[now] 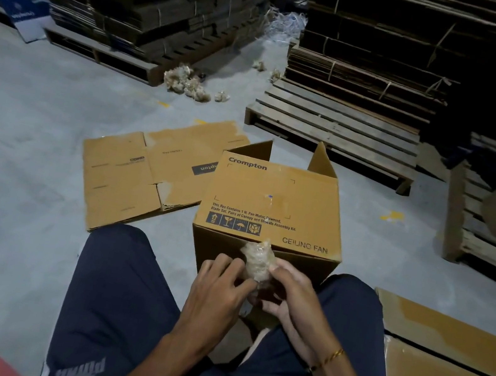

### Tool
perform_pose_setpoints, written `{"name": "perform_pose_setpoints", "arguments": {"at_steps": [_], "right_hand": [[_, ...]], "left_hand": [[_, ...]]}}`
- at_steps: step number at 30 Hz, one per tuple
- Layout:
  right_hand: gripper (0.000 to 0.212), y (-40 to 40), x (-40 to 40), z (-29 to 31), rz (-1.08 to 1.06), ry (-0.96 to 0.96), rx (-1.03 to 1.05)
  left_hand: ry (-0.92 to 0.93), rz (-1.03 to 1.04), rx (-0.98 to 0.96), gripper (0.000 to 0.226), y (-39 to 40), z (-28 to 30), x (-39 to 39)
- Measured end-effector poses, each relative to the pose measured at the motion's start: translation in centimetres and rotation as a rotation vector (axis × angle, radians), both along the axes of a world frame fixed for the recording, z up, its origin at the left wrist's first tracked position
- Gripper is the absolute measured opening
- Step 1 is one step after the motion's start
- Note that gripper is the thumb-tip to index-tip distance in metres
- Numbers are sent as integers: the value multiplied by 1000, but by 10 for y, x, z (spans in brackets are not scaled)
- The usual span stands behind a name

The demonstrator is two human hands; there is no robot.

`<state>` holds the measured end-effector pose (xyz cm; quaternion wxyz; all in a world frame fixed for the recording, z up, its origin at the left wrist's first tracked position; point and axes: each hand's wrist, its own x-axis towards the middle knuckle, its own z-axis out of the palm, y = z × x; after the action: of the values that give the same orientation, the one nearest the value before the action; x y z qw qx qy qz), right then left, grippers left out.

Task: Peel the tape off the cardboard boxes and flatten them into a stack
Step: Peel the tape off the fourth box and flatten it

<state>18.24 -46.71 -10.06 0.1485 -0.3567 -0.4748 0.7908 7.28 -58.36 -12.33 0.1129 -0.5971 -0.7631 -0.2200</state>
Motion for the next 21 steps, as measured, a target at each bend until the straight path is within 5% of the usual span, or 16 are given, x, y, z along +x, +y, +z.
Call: {"name": "perform_pose_setpoints", "arguments": {"at_steps": [12, 21], "right_hand": [[14, -2, -10, -2, -186, 21, 80], [21, -4, -2, -8, -144, 40, 205]], "left_hand": [[-105, -17, 74, 29, -2, 2, 1], [-365, -43, 134, 15, -2, -1, -3]]}}
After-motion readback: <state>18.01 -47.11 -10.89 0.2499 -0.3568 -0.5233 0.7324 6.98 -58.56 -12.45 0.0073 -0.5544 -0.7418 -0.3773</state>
